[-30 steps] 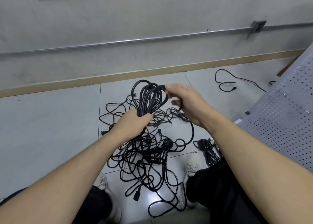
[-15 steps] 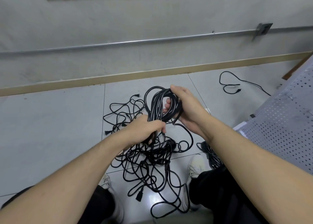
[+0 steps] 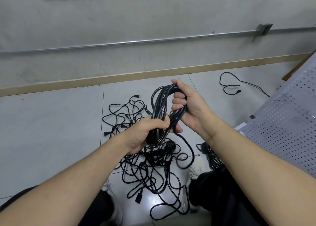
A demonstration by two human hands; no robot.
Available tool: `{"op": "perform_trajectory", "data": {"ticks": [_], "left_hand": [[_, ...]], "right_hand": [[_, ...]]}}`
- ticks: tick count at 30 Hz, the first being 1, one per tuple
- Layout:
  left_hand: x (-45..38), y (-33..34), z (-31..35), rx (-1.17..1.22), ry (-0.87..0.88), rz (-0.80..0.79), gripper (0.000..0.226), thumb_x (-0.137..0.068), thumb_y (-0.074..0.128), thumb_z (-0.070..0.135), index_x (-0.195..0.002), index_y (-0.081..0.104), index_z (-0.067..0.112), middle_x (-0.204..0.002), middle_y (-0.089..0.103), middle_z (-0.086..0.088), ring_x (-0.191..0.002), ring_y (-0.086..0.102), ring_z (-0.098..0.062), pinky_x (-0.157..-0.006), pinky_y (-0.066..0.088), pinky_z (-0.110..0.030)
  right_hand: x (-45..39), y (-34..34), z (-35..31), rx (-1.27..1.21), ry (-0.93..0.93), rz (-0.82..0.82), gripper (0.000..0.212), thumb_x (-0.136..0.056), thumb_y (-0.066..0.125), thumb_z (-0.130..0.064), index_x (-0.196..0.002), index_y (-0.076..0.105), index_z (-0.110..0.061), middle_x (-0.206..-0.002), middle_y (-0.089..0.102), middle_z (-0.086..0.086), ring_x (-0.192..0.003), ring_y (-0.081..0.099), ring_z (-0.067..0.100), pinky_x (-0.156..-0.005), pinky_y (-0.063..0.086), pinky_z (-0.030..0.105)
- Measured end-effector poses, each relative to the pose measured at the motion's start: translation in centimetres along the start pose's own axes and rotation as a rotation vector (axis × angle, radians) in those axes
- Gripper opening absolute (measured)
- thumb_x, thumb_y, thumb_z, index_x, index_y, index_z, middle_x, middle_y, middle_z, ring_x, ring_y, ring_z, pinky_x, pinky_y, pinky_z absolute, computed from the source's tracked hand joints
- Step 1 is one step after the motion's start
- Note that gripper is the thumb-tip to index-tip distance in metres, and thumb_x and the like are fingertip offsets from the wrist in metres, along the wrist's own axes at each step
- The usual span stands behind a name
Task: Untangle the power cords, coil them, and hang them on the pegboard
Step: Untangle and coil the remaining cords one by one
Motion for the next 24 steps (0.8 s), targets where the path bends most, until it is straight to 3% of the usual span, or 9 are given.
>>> {"op": "perform_trajectory", "data": {"ticks": [1, 3, 6, 10, 14, 17, 20, 22, 24], "left_hand": [[0.0, 0.1, 0.1, 0.059, 0.014, 0.0, 0.02, -0.089, 0.052, 0.018, -0.075, 0.065, 0.016, -0.12, 0.068, -0.028, -0.11, 0.072, -0.024, -0.084, 0.056, -0.027], [-0.2, 0.3, -0.2, 0.233, 0.027, 0.043, 0.022, -0.088, 0.054, 0.017, -0.086, 0.074, 0.01, -0.117, 0.068, -0.028, -0.118, 0.067, -0.04, -0.103, 0.054, -0.043], [-0.7, 0.5, -0.9, 0.405, 0.024, 0.08, 0.036, -0.087, 0.058, 0.015, -0.118, 0.06, -0.003, -0.106, 0.066, -0.023, -0.096, 0.07, -0.038, -0.093, 0.058, -0.053], [-0.8, 0.7, -1.1, 0.325, 0.005, 0.11, 0.03, -0.087, 0.061, 0.016, -0.115, 0.051, 0.013, -0.092, 0.058, -0.008, -0.068, 0.053, -0.016, -0.069, 0.059, -0.042], [-1.3, 0.1, -1.4, 0.34, 0.043, 0.199, 0.038, -0.086, 0.063, 0.016, -0.123, 0.055, 0.012, -0.089, 0.06, -0.005, -0.065, 0.051, -0.013, -0.06, 0.051, -0.033], [-1.8, -1.3, -0.9, 0.393, 0.095, 0.322, 0.033, -0.086, 0.065, 0.015, -0.117, 0.057, 0.01, -0.086, 0.061, -0.005, -0.065, 0.054, -0.013, -0.06, 0.052, -0.032], [-1.9, -3.0, -0.3, 0.408, 0.142, 0.47, 0.019, -0.095, 0.062, 0.011, -0.113, 0.061, 0.016, -0.085, 0.061, -0.004, -0.065, 0.055, -0.013, -0.06, 0.052, -0.032], [-1.7, -3.6, 0.2, 0.423, 0.169, 0.552, 0.016, -0.098, 0.057, 0.008, -0.108, 0.062, 0.02, -0.082, 0.059, -0.002, -0.064, 0.054, -0.013, -0.06, 0.05, -0.031], [-1.5, -4.1, 0.7, 0.448, 0.204, 0.609, 0.017, -0.099, 0.054, 0.007, -0.104, 0.06, 0.021, -0.08, 0.057, -0.001, -0.064, 0.052, -0.013, -0.059, 0.049, -0.029]], "right_hand": [[0.0, 0.0, -0.2, -0.002, -0.007, 0.001, 0.013, -0.104, 0.055, -0.028, -0.101, 0.061, -0.017, -0.057, 0.03, -0.007, -0.038, 0.027, 0.002, -0.035, 0.03, 0.013], [0.0, 0.2, -0.4, -0.013, -0.016, 0.002, 0.014, -0.104, 0.055, -0.029, -0.099, 0.061, -0.017, -0.057, 0.03, -0.007, -0.036, 0.028, 0.002, -0.035, 0.03, 0.013], [0.1, 0.3, -0.4, -0.012, -0.027, -0.005, 0.015, -0.104, 0.057, -0.031, -0.1, 0.062, -0.017, -0.058, 0.032, -0.007, -0.037, 0.03, 0.002, -0.036, 0.032, 0.013], [0.1, -0.2, 0.0, 0.139, -0.068, -0.011, 0.018, -0.104, 0.056, -0.034, -0.107, 0.063, -0.018, -0.061, 0.041, -0.004, -0.047, 0.038, 0.007, -0.046, 0.042, 0.019], [-0.2, -0.8, 1.1, 0.363, -0.009, 0.037, 0.047, -0.1, 0.053, -0.056, -0.118, 0.064, -0.014, -0.078, 0.066, 0.005, -0.068, 0.059, 0.021, -0.063, 0.054, 0.033], [-0.1, -0.8, 2.9, 0.473, 0.152, -0.064, 0.068, -0.095, 0.041, -0.074, -0.126, 0.06, -0.017, -0.088, 0.062, 0.009, -0.062, 0.058, 0.021, -0.061, 0.053, 0.033], [0.5, -0.5, 3.9, 0.604, 0.244, -0.097, 0.071, -0.095, 0.034, -0.076, -0.126, 0.056, -0.016, -0.08, 0.062, 0.0, -0.068, 0.061, 0.019, -0.07, 0.056, 0.035], [0.8, -0.5, 4.5, 0.697, 0.313, -0.141, 0.07, -0.096, 0.027, -0.077, -0.113, 0.058, -0.017, -0.084, 0.068, 0.004, -0.083, 0.068, 0.028, -0.082, 0.056, 0.039], [1.1, -0.3, 5.2, 0.697, 0.398, -0.205, 0.073, -0.095, 0.024, -0.078, -0.114, 0.056, -0.016, -0.088, 0.074, 0.014, -0.092, 0.073, 0.033, -0.09, 0.055, 0.042]]}}
Point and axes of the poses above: each hand's wrist, its own x-axis away from the middle knuckle, its own y-axis out of the palm, z = x × y, the point moved 3 cm from there along -x, towards the middle knuckle
